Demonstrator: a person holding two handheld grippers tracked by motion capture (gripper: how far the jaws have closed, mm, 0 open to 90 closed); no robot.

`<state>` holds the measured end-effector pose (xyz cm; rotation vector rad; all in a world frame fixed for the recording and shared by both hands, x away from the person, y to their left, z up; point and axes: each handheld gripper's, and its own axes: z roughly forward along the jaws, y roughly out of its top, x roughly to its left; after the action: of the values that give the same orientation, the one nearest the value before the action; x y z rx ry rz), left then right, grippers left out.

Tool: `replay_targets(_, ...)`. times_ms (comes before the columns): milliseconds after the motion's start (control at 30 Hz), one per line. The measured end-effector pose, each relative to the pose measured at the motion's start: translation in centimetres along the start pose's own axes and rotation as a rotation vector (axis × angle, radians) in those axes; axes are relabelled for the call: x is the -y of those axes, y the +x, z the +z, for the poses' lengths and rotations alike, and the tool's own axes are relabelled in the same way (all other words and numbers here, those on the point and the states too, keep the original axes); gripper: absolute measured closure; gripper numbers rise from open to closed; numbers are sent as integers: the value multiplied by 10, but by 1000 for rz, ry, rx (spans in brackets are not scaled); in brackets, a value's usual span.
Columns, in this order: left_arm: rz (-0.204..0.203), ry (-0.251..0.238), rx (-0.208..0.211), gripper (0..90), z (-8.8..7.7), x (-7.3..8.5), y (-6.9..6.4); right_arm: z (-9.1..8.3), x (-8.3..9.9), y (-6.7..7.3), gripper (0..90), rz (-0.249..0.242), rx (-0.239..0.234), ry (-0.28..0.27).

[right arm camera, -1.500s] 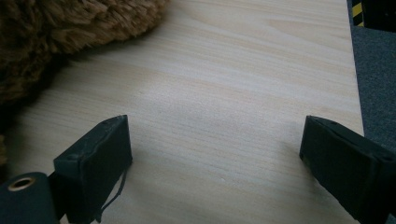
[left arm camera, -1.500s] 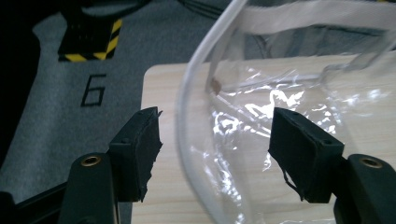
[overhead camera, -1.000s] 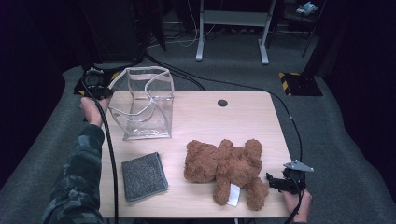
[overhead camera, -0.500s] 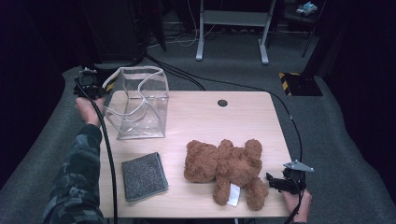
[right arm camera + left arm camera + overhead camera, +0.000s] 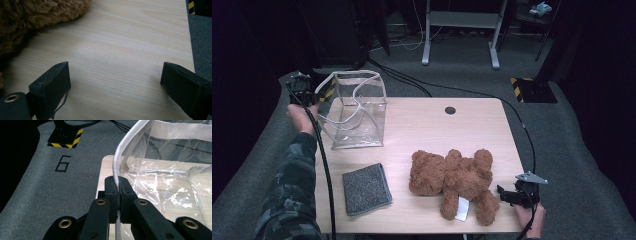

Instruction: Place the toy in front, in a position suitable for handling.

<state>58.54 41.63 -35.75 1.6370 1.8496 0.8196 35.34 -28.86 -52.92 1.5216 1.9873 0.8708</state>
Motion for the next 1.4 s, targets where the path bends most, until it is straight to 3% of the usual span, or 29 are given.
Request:
replay_targets(233,-18,4,-28,871,0,0,9,0,0,0,84,0,0,0)
replay_targets(333,-4,11,-24,871,0,-3,14,0,0,0,84,0,1,-1)
replay_targets(400,-22,9,-33,870,1,-3,14,0,0,0,84,0,1,0)
replay_targets(433,-8,9,-37,871,1,-4,16,0,0,0,83,0,1,0)
replay_targets(567,-33,6,-35,871,1,-4,19,0,0,0,83,1,1,0)
replay_targets(600,-21,10,-35,871,1,-3,21,0,0,0,83,0,1,0)
replay_targets(733,-37,8,-36,868,0,-2,22,0,0,0,83,0,1,0)
replay_targets(800,-46,-17,-60,797,-2,-1,23,0,0,0,83,1,1,0)
replay_targets(867,-56,-21,-50,628,-8,0,23,0,0,0,83,1,1,0)
replay_targets(900,-63,-46,-49,556,-12,1,24,0,0,0,83,-3,0,1)
replay_targets(1000,-84,-95,-19,401,-29,6,25,0,0,0,83,1,1,0)
replay_targets(1033,-69,-108,-24,372,-34,8,25,0,0,0,83,1,1,0)
replay_targets(1067,-97,-124,-13,326,-40,11,26,0,0,0,83,-2,1,0)
replay_targets(1267,-121,-196,67,204,-68,36,31,0,0,0,83,0,1,1)
replay_targets(1400,-77,-207,106,168,-82,58,24,0,0,0,83,0,2,0)
